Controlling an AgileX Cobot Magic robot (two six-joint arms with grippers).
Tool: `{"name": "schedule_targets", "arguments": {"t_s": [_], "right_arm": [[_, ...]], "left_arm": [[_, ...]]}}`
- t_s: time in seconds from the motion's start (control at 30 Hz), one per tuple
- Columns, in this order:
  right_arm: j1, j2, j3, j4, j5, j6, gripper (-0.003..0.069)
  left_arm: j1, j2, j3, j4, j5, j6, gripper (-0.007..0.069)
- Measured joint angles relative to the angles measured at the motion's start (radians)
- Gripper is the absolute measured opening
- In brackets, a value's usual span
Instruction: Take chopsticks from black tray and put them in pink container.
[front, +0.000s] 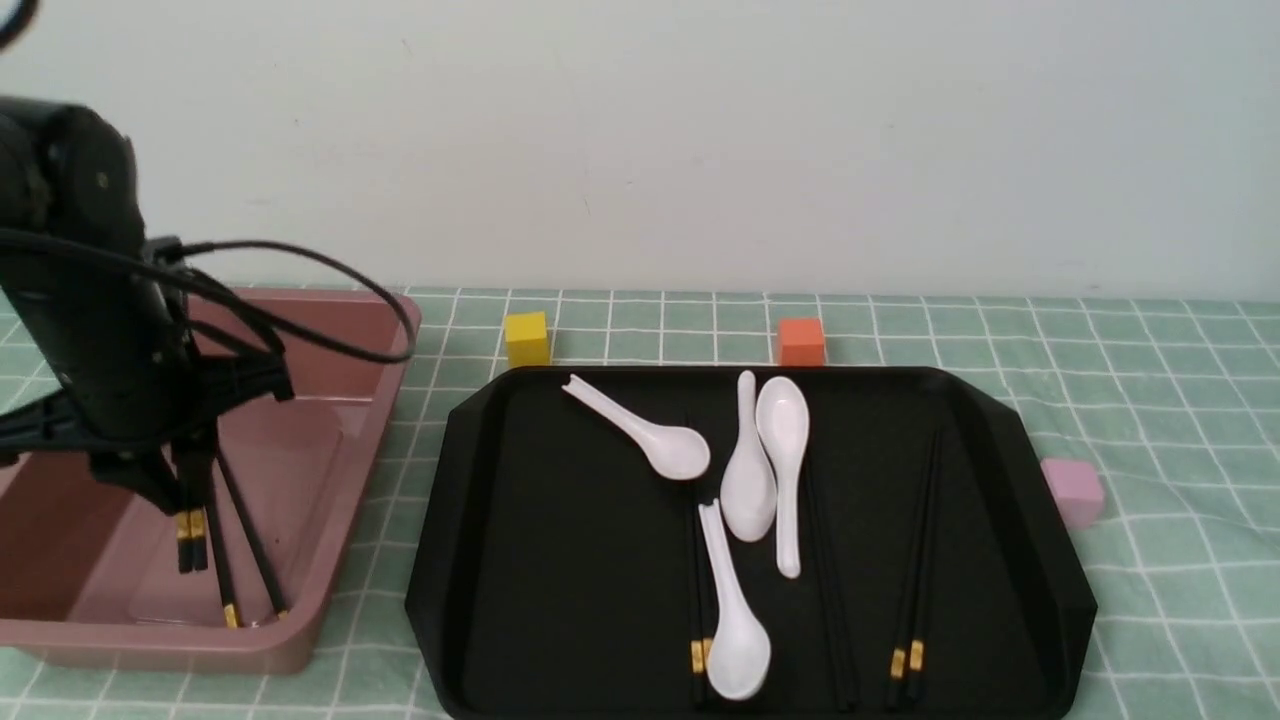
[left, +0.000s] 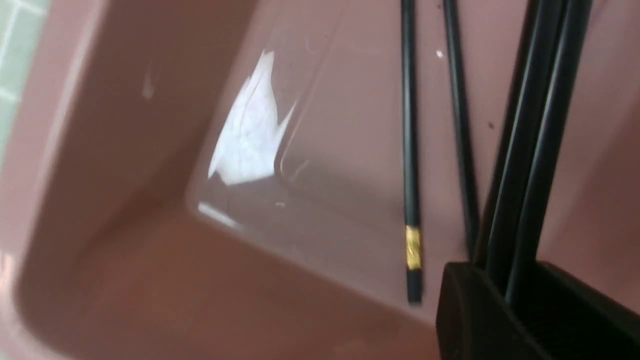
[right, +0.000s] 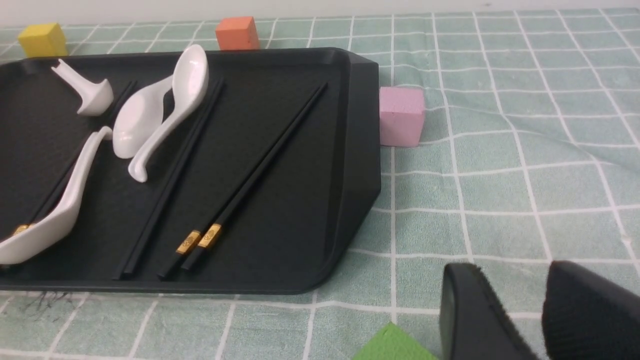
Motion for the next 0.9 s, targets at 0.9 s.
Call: {"name": "schedule_targets", "arguments": {"t_s": [0.9], "right_arm": [[0.0,0.0,0.0,0.0,0.0,0.0,0.024]], "left_arm": [[-0.059,-0.468,0.223,-0.069,0.124,0.086,0.0046]]}}
